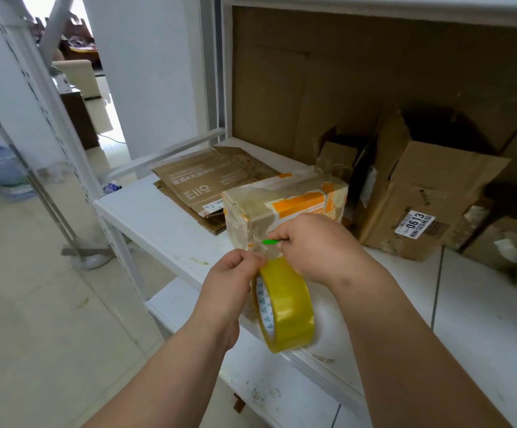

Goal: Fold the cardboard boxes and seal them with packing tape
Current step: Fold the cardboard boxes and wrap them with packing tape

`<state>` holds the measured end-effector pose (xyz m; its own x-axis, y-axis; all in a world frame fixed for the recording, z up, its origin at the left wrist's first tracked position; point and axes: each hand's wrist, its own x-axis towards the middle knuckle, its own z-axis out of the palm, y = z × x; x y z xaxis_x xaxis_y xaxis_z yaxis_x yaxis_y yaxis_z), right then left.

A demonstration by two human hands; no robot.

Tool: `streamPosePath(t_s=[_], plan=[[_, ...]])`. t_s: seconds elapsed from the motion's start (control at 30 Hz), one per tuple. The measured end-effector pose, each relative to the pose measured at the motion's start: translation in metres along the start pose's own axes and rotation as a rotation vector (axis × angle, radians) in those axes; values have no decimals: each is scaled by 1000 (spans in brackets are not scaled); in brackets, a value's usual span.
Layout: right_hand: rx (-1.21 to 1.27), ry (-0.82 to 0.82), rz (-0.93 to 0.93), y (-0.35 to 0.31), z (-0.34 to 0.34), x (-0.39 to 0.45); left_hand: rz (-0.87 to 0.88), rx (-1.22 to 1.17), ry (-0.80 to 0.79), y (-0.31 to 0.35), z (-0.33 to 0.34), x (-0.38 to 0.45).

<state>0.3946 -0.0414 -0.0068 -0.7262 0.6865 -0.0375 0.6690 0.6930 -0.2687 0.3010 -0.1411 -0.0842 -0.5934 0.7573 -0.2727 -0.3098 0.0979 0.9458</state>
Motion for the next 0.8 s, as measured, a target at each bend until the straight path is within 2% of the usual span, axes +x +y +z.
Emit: streamPosePath(t_s=[0.27,0.4,0.5,0.67,0.73,0.8], plan=[[-66,-11,7,9,10,13,-16,6,7,1,-1,6],[-98,-11,140,37,13,16,-22,8,29,2,-1,11],[23,-19,260,58,24,14,-32,-3,33,1,-1,14],[-55,-172,362,71,54,2,-45,-37,53,-1,0,17],[-128,-130,352,70,58,-1,-50,-47,57,-1,2,17],[-91,8,341,66,57,-1,-51,-47,60,-1,2,17]])
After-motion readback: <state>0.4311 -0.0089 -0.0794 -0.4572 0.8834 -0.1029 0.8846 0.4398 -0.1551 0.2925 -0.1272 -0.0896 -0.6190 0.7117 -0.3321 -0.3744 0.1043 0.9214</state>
